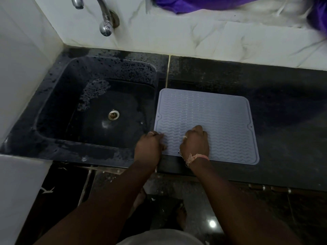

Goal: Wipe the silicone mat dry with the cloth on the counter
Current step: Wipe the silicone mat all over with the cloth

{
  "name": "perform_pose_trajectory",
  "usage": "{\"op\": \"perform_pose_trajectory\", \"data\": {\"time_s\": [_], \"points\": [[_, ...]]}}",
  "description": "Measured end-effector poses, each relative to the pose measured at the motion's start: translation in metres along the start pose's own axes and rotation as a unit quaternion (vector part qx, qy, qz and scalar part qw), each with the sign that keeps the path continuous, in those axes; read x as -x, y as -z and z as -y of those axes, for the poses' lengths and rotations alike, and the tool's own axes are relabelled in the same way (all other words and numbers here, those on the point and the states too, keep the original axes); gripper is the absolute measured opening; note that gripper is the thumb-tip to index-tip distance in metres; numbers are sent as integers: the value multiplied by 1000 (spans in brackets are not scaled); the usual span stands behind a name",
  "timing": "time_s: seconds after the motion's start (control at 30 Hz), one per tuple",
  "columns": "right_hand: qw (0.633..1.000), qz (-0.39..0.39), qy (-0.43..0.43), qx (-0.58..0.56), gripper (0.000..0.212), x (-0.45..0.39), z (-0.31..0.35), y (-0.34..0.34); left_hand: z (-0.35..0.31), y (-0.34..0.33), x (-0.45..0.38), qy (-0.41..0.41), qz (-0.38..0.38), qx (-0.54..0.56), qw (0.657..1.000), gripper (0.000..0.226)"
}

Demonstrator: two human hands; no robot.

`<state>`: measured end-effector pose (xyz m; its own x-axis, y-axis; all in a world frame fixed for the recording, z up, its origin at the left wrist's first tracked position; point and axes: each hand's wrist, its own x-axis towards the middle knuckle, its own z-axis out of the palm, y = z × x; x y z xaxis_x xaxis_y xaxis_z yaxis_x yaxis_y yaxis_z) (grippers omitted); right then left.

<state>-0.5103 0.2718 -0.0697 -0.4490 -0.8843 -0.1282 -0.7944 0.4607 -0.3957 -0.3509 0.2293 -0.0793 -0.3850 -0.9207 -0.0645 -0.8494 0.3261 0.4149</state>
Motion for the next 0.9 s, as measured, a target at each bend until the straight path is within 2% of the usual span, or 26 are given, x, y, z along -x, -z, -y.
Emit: {"op": "perform_pose_trajectory", "data": {"time_s": [0.17,0.27,0.37,0.5,0.67,0.8,0.9], "points": [[1000,8,20,9,8,-2,17,-10,10,5,-2,-7,25,59,998,27],[999,5,41,14,6,-3,29,-17,12,1,3,-21,17,9,1000,36],[998,4,56,25,6,-5,40,-24,13,1,6,12,0,-50,999,48],[997,-1,75,21,7,-9,49,-32,19,3,3,18,8,-36,999,54],[993,5,113,17,6,-14,64,-41,24,6,2,-1,5,8,1000,44],[992,35,116,-28,5,-23,62,-40,28,8,-1,-21,17,17,999,41],[990,32,91,-104,10,-27,51,-36,30,10,-1,-27,33,4,999,44]]}}
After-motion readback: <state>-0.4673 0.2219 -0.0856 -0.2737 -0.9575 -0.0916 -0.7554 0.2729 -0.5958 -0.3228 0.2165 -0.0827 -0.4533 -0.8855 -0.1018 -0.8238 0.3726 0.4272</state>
